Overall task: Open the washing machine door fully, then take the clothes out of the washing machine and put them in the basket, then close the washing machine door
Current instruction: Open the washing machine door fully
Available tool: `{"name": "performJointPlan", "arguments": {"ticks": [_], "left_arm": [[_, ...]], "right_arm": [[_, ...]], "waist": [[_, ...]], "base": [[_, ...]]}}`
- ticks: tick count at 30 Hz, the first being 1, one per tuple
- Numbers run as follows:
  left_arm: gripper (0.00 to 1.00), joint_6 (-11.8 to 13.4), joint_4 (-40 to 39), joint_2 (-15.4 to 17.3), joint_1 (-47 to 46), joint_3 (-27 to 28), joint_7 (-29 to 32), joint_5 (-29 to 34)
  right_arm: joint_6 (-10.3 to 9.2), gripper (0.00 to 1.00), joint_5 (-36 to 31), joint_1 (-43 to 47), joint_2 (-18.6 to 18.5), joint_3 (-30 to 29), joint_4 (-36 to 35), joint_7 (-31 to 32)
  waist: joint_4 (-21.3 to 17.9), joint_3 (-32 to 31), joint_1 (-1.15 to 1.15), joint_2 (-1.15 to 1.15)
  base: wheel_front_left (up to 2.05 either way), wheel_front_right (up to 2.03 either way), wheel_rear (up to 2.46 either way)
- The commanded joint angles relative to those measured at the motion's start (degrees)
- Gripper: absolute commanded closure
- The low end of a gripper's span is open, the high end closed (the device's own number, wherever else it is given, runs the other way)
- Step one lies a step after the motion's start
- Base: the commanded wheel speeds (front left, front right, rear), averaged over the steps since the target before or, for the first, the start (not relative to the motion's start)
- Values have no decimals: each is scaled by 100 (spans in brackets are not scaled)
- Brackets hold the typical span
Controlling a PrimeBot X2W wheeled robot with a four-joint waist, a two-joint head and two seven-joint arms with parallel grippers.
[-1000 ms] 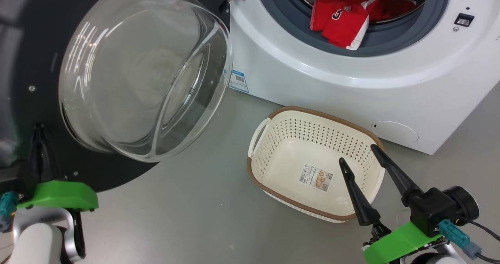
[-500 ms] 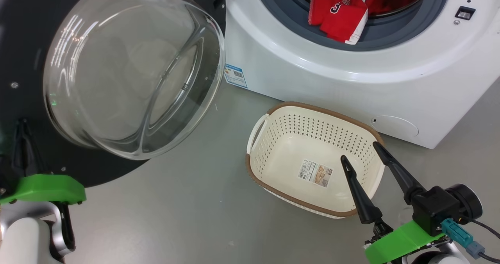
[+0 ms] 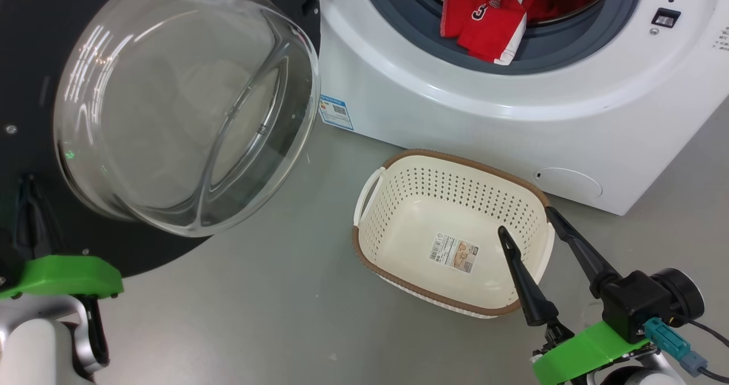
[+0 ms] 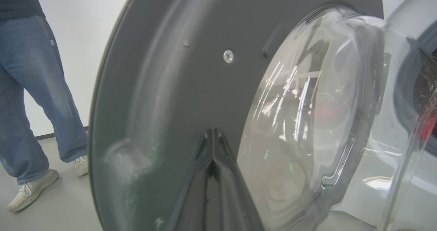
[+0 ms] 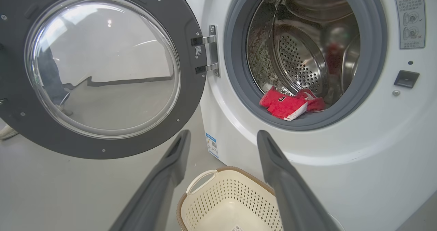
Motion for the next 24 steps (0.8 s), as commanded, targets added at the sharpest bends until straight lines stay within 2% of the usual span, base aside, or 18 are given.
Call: {"name": "performJointPlan", "arguments": {"ticks": [1, 6, 7, 8, 9, 18, 24], "left_arm": [[100, -43, -180, 225, -106, 241, -23, 69], [100, -236, -449, 26, 70, 266, -23, 91], [92, -289, -506, -18, 112, 280, -23, 68], [48, -393, -645, -88, 205, 260, -23, 83], [0, -443, -731, -119, 262, 222, -23, 118], [0, -806, -1623, -418, 831, -140, -23, 171], [0, -895, -2039, -537, 1090, -311, -23, -18]], "right_arm": [[36, 0, -11, -220, 11, 118, -133, -54], [36, 0, 44, -222, 11, 89, -65, -144], [36, 0, 57, -225, 11, 75, -50, -166], [36, 0, 77, -231, 11, 43, -16, -211], [36, 0, 87, -231, 11, 25, 2, -238], [36, 0, 263, -219, 11, -112, 225, -532], [36, 0, 365, -195, 11, -225, 408, -778]], "waist": [[-1, -8, 0, 0], [-30, -63, 0, 0], [-41, -73, 0, 0], [-62, -95, 0, 0], [-76, -113, 0, 0], [-312, -293, 0, 0], [-604, -446, 0, 0]], "base": [[0, 0, 0], [0, 0, 0], [0, 0, 0], [0, 0, 0], [0, 0, 0], [0, 0, 0], [0, 0, 0]]}}
